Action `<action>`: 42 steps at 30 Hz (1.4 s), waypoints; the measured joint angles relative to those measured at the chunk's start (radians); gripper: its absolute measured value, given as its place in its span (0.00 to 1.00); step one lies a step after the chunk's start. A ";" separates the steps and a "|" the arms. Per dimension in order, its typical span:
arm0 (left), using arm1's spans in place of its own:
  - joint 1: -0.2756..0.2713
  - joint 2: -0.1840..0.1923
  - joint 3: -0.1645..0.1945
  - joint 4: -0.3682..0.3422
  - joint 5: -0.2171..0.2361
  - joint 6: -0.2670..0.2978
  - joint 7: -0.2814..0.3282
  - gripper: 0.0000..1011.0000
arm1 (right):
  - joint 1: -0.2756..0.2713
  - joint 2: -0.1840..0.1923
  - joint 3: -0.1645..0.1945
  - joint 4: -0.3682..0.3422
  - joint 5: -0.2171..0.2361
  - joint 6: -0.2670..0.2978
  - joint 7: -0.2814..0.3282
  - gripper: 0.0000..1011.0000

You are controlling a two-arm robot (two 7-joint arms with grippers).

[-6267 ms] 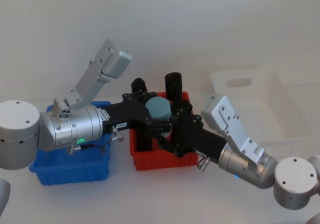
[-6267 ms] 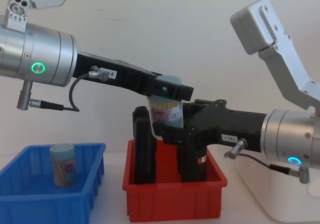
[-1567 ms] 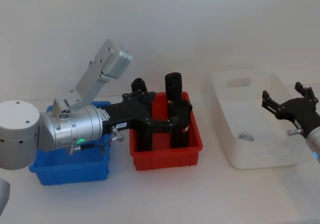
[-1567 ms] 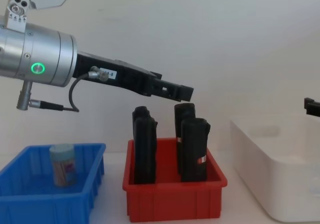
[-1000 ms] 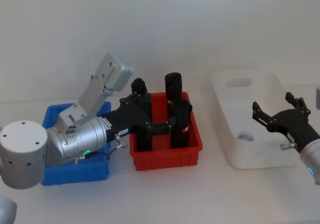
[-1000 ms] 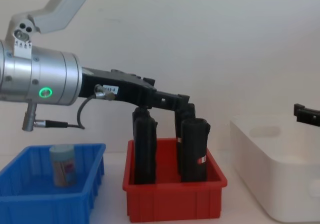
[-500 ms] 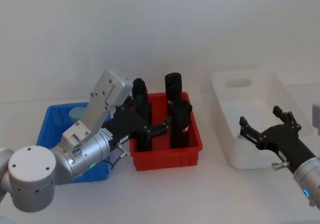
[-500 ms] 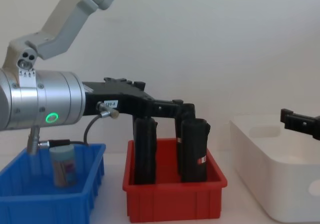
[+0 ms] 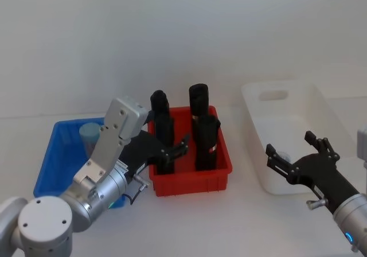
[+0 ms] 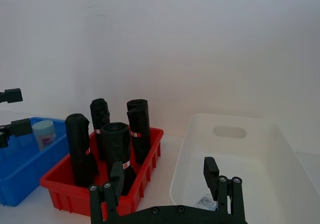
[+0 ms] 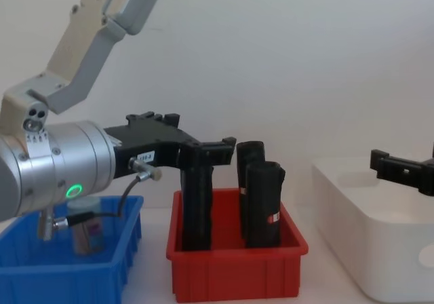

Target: Pick the cotton swabs from the blue box and place them into the white box.

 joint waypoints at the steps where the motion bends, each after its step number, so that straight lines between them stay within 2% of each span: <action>1: 0.004 0.000 0.002 -0.001 0.000 -0.006 0.010 0.99 | -0.001 0.000 0.000 -0.001 0.000 0.000 0.000 0.99; 10: 0.055 0.000 0.020 -0.014 0.001 -0.078 0.135 0.99 | -0.001 -0.001 0.001 -0.002 0.000 0.000 0.000 0.99; 17: 0.075 0.000 0.027 -0.019 0.001 -0.107 0.186 0.99 | -0.001 -0.001 0.001 -0.002 0.000 -0.001 0.000 0.99; 42: 0.078 0.000 0.027 -0.019 0.001 -0.112 0.194 0.99 | 0.014 -0.006 0.001 0.017 -0.009 0.000 0.016 0.99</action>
